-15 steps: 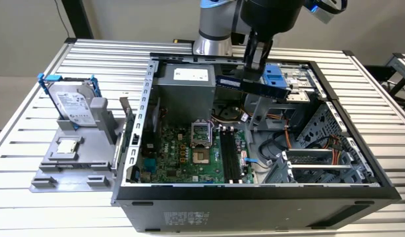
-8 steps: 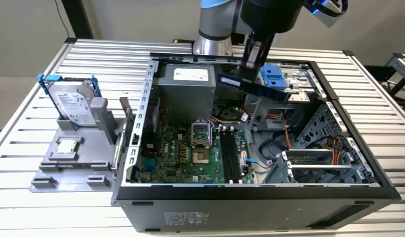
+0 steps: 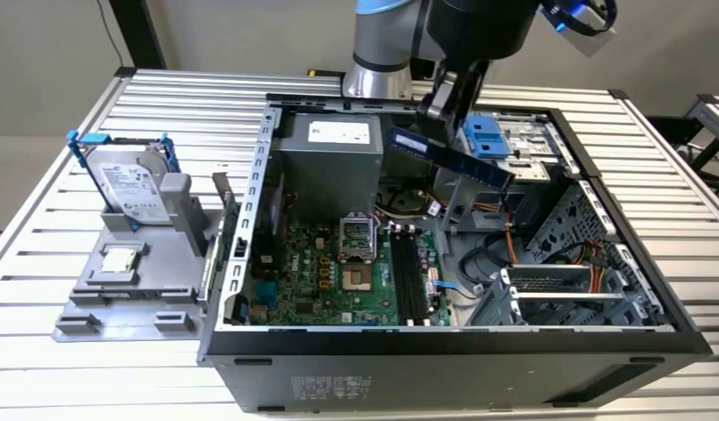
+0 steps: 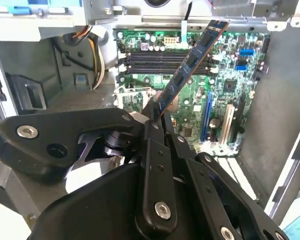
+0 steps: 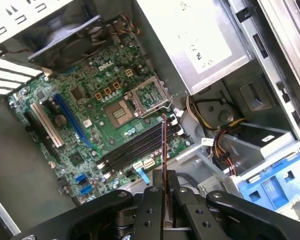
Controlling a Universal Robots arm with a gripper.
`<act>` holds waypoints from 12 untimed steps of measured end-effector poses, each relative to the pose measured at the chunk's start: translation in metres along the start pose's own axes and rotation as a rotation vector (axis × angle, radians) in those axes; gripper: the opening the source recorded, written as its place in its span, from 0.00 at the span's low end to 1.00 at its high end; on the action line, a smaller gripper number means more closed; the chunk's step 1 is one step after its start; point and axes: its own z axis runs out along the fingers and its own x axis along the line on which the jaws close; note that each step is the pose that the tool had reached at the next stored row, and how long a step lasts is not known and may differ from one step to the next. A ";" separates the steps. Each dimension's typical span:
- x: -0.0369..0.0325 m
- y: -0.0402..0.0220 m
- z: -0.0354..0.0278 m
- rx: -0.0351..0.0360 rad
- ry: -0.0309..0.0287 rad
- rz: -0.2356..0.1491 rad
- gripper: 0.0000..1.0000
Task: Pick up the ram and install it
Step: 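Insert the ram into the slot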
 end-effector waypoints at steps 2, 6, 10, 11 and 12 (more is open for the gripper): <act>0.0000 0.0000 0.0001 0.0014 -0.0002 0.036 0.00; 0.0000 0.0000 0.0003 0.0042 -0.0005 0.107 0.00; 0.0000 0.0000 0.0006 0.0070 -0.0008 0.180 0.00; 0.0000 0.0000 0.0007 0.0078 -0.0009 0.199 0.00; 0.0000 0.0000 0.0007 0.0085 -0.0009 0.217 0.00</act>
